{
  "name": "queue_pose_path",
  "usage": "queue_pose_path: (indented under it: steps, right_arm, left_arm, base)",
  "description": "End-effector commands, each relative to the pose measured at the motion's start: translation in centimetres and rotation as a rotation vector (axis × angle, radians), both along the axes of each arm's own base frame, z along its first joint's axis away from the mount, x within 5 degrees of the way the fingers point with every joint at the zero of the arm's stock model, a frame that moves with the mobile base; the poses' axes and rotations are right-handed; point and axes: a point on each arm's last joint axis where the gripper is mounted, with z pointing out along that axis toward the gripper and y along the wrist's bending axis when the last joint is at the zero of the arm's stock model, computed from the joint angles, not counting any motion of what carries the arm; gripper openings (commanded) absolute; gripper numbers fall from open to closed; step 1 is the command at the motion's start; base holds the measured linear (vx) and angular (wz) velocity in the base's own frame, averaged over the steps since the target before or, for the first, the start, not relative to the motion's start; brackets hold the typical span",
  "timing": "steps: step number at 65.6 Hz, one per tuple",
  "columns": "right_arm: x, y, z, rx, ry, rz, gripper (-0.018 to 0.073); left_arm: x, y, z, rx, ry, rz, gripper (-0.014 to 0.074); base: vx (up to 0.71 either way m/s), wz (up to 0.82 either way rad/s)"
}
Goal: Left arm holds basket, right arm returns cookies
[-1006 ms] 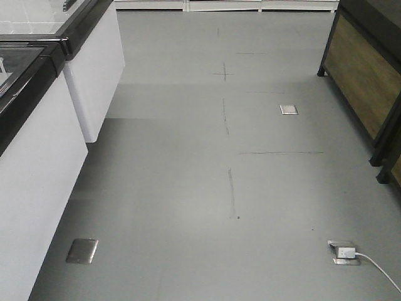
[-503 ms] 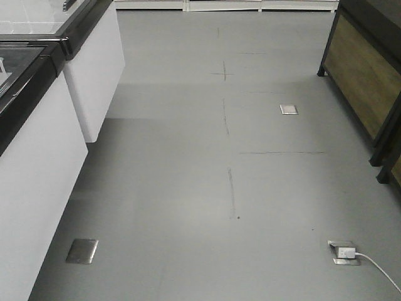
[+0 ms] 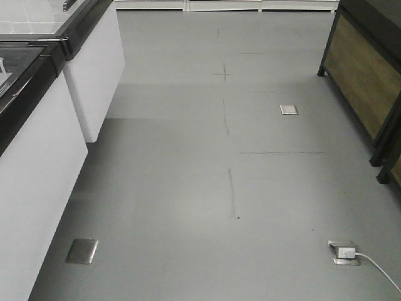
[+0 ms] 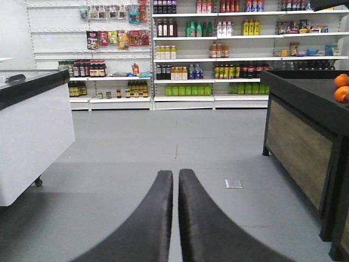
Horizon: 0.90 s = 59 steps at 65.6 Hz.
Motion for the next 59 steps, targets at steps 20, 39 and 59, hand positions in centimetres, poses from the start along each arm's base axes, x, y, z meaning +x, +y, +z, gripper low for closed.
queue_pose_path:
  steps: [20, 39, 59]
  right_arm:
    - [-0.1, 0.1, 0.1, -0.01, -0.068, 0.006, -0.0006]
    - [-0.1, 0.1, 0.1, -0.01, -0.068, 0.006, -0.0006]
    - [-0.1, 0.1, 0.1, -0.01, -0.068, 0.006, -0.0006]
  left_arm:
    - [0.4, -0.4, 1.6, -0.171, -0.082, -0.038, 0.0544]
    - [5.0, -0.4, 1.6, -0.309, 0.255, 0.018, 0.0544]
    - [12.3, 1.0, 2.7, -0.39, 0.486, 0.153, 0.0544]
  base:
    - [0.0, 0.0]
    - [0.0, 0.0]
    - [0.0, 0.0]
